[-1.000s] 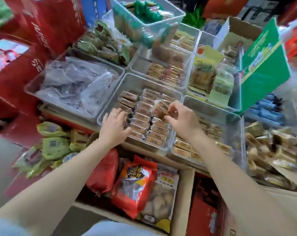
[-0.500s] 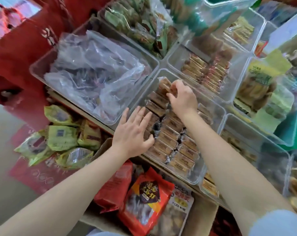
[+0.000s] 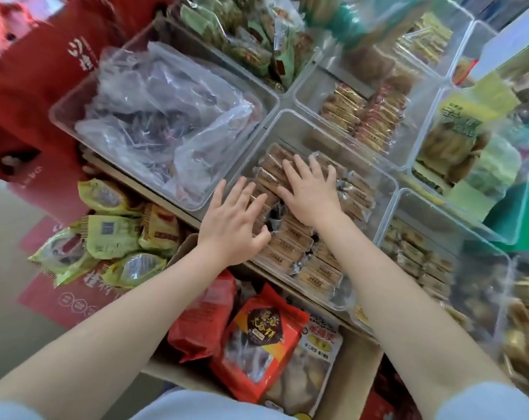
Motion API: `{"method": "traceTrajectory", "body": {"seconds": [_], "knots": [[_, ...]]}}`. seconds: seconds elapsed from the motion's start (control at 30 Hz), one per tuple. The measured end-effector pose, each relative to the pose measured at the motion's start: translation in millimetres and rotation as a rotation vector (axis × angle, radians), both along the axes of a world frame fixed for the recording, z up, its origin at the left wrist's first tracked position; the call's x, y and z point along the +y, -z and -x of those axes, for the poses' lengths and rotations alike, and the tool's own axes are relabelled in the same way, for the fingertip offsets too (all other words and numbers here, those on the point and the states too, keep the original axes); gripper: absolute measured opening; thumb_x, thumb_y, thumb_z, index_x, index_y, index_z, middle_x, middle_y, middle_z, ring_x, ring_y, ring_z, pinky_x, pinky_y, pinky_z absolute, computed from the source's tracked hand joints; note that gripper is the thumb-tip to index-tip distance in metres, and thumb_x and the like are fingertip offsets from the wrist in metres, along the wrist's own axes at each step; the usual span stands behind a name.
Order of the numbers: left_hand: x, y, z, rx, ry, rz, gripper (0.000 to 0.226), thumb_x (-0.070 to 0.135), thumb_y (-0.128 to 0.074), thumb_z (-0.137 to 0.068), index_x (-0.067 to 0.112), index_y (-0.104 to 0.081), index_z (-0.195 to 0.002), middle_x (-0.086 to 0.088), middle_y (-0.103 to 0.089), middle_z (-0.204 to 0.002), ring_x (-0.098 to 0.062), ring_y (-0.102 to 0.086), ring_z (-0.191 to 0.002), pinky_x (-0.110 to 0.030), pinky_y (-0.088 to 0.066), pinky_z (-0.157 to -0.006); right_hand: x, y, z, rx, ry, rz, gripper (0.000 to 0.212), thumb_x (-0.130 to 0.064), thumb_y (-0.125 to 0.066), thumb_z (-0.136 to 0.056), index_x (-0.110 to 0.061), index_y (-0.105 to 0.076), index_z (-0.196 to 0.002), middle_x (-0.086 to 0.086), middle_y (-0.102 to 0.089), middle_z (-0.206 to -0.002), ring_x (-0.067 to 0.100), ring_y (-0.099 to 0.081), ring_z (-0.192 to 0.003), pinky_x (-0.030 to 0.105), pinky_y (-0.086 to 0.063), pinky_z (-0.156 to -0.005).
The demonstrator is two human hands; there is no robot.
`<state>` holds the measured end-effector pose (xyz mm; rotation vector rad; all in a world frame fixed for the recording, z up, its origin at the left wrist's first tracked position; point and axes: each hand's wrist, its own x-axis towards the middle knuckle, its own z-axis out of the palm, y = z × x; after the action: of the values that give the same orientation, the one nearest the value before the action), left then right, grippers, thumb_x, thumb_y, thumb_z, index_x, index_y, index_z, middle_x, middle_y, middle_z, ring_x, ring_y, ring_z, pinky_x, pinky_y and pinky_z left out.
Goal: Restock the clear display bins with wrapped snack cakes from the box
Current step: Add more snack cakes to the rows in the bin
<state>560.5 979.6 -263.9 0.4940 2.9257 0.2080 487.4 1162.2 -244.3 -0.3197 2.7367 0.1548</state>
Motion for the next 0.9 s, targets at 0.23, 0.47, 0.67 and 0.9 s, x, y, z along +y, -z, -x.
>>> {"method": "traceTrajectory", "body": {"seconds": [0.23, 0.47, 0.67, 0.9], "knots": [[14, -21, -8, -0.156, -0.005, 0.142, 0.063, 0.045, -0.027, -0.102, 0.018, -0.022, -0.159, -0.007, -0.01, -0.169, -0.024, 0.004, -0.156, -0.054, 0.01, -0.123, 42, -86, -126, 0.004, 0.156, 0.385, 0.032, -0.031, -0.045, -0.103, -0.02, -0.062, -0.129, 0.001, -0.067, -0.122, 0.02, -0.06, -0.111, 0.04, -0.049, -0.095], [137, -69, -142, -0.324, 0.25, -0.343, 0.039, 0.033, -0.05, -0.099, 0.017, -0.061, -0.134, -0.007, -0.059, -0.131, -0.028, -0.055, -0.121, -0.037, -0.042, -0.098, 154, -149, -302, 0.24, 0.374, 0.414, 0.016, -0.018, -0.066, -0.092, -0.019, -0.074, -0.105, -0.001, -0.073, -0.098, 0.018, -0.065, -0.089, 0.03, -0.05, -0.077], [247, -110, -303, -0.489, 0.535, -0.513, 0.046, 0.04, -0.051, -0.1, 0.022, -0.052, -0.143, -0.001, -0.053, -0.143, -0.023, -0.051, -0.129, -0.036, -0.04, -0.105, 255, -199, -453, 0.402, 0.585, 0.355, 0.011, -0.016, -0.067, -0.091, -0.016, -0.075, -0.099, -0.001, -0.072, -0.091, 0.015, -0.064, -0.082, 0.032, -0.05, -0.072], [337, -132, -438, -0.224, 0.883, -0.676, 0.057, 0.052, -0.039, -0.099, 0.028, -0.041, -0.151, 0.008, -0.03, -0.162, -0.008, -0.011, -0.154, -0.03, 0.008, -0.124, 361, -175, -579, 0.193, 0.829, 0.328, 0.012, -0.029, -0.063, -0.094, -0.025, -0.072, -0.101, -0.006, -0.07, -0.093, 0.014, -0.063, -0.087, 0.037, -0.054, -0.081]]}}
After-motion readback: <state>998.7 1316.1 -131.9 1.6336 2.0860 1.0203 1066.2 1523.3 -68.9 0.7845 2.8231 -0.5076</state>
